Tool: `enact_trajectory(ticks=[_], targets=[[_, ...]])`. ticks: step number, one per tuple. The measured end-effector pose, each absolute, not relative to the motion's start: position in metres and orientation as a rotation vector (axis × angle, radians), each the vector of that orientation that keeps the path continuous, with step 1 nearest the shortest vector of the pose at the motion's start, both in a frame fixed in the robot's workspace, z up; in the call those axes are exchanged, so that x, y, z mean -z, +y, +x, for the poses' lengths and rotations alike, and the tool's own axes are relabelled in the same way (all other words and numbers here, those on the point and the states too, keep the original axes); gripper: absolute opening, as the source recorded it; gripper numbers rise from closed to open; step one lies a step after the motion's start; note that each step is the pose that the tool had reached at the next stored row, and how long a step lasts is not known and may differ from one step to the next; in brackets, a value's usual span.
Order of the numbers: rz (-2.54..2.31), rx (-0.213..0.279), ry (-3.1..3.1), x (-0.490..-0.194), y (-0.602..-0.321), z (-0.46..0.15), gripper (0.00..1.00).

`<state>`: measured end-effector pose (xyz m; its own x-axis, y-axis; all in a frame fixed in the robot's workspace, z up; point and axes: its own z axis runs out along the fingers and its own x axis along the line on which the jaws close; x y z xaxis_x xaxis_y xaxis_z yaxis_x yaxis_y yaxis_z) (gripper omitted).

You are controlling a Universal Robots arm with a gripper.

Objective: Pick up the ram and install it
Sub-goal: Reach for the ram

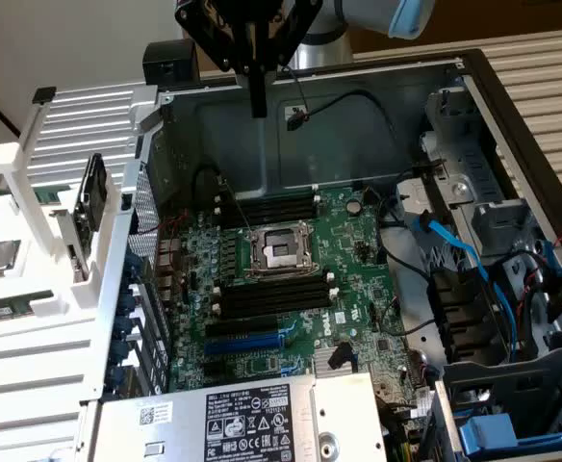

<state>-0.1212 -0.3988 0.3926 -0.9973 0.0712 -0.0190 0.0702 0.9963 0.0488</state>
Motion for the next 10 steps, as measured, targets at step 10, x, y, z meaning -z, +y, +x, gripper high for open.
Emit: enact_trajectory(ticks=[10], targets=[[0.11,-0.075,3.118,-0.3926,-0.3988,-0.1212,0.11]])
